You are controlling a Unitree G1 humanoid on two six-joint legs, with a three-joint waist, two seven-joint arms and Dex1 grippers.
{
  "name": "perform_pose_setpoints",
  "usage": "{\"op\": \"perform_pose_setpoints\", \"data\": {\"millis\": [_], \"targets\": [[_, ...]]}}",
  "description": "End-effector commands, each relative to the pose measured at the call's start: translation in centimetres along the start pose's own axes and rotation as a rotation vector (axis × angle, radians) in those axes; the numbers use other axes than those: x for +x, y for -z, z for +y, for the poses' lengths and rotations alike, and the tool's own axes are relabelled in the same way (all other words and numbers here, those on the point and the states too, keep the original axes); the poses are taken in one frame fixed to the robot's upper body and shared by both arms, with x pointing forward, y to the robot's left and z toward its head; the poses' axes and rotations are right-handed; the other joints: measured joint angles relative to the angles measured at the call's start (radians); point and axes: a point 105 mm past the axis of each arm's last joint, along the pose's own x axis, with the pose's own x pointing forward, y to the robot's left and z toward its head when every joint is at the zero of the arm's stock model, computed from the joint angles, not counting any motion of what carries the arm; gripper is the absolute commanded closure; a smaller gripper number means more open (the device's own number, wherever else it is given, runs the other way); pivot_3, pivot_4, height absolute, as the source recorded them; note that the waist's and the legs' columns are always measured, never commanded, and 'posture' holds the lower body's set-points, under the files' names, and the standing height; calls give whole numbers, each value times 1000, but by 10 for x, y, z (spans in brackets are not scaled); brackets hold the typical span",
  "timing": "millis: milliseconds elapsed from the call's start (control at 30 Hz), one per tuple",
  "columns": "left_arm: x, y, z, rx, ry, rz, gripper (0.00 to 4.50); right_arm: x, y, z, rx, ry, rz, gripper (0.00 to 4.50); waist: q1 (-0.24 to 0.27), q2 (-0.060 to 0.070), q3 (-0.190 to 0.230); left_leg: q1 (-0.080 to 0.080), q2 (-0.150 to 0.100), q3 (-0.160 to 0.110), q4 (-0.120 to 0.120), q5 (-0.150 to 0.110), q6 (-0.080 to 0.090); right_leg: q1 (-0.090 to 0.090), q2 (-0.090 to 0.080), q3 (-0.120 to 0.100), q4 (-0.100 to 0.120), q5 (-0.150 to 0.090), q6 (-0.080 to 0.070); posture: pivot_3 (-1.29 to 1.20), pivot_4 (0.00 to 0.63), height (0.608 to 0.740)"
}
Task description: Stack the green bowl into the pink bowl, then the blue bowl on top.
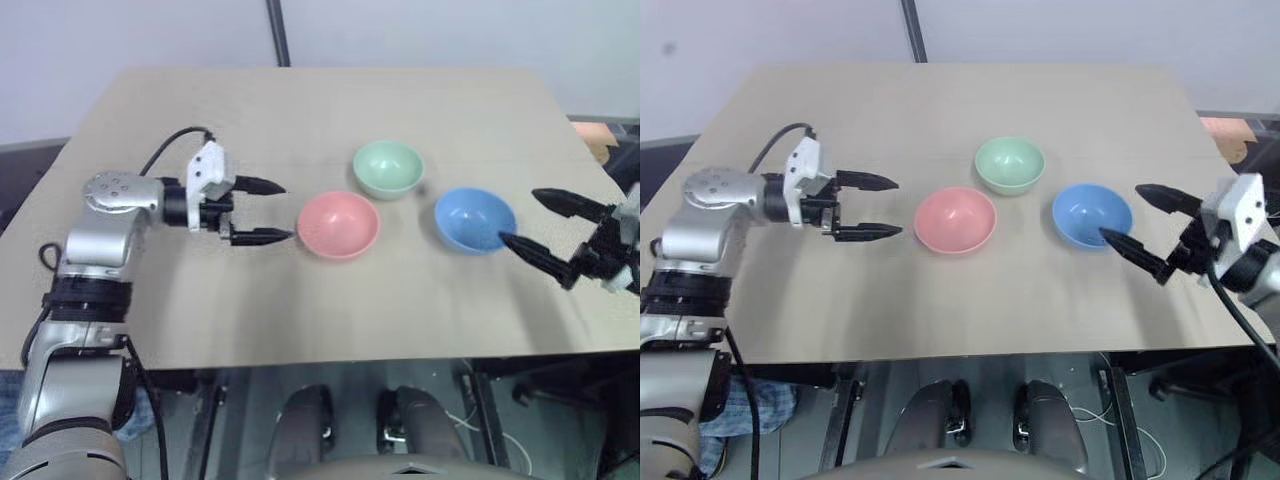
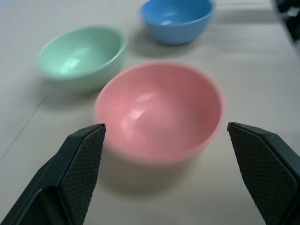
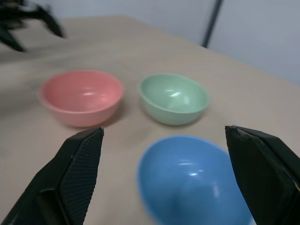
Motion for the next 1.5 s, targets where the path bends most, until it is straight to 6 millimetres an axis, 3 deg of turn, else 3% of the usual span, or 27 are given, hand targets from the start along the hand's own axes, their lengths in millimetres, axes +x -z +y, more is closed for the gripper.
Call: {"op": "perform_pose_setpoints", "data": {"millis": [33, 167, 333, 667, 900, 1000, 1133, 1400, 1467, 1500], "targets": [[-34, -12, 15, 10, -164, -52, 100, 17, -4, -7, -48, -18, 30, 0, 3, 0, 0, 0, 0, 0, 0, 0, 0, 0, 0, 0, 0, 0, 0, 0, 150, 740], [-54, -17, 21, -15, -263, -101, 100, 45, 9, -10, -71, -111, 142, 0, 1, 0, 0, -1, 0, 0, 0, 0, 0, -1, -1, 0, 0, 0, 0, 0, 150, 740], [-66, -12, 17, -31, -280, -93, 100, 89, 0, -14, -106, -150, 165, 0, -8, 0, 1, -1, 0, 2, 0, 0, 0, -3, -1, 1, 2, 0, 0, 0, 150, 740], [-84, 2, 17, -67, -317, -135, 100, 173, 14, -16, -275, -166, 346, 0, -9, 0, 1, -3, -1, 5, 3, 0, -1, -8, -3, 3, 8, 0, -1, 0, 150, 740], [-81, 3, 21, -58, -320, -149, 100, 212, 16, -7, -373, -164, 404, 0, -12, 0, 1, -7, 0, 6, 4, 0, -1, -12, -3, 3, 10, 2, -4, 0, 150, 740], [-77, 6, 22, -58, -318, -145, 100, 221, 19, -1, -406, -187, 436, 0, -11, 0, 1, -17, 0, 5, 8, 0, -1, -20, -3, 3, 13, 3, -5, 0, 150, 740], [-73, 7, 21, -57, -311, -143, 100, 226, 30, 4, -467, -214, 499, 0, -10, 0, 1, -18, 0, 5, 9, 0, -1, -20, -3, 2, 12, 3, -5, 0, 150, 740], [-69, 6, 19, -53, -299, -134, 0, 228, 31, 8, -523, -260, 490, 3718, -15, 0, 1, -17, 1, 5, 8, 0, -1, -20, -2, 2, 12, 3, -5, 0, 150, 740], [-68, 6, 19, -51, -297, -133, 0, 228, 28, 8, -536, -263, 478, 4449, -18, 0, 1, -17, 1, 5, 8, 0, -1, -20, -2, 2, 12, 3, -5, 0, 150, 740], [-67, 5, 19, -50, -297, -133, 0, 228, 26, 7, -543, -257, 467, 4449, -20, 0, 1, -17, 1, 5, 8, 0, -1, -20, -2, 2, 12, 3, -5, 0, 150, 740]]}}
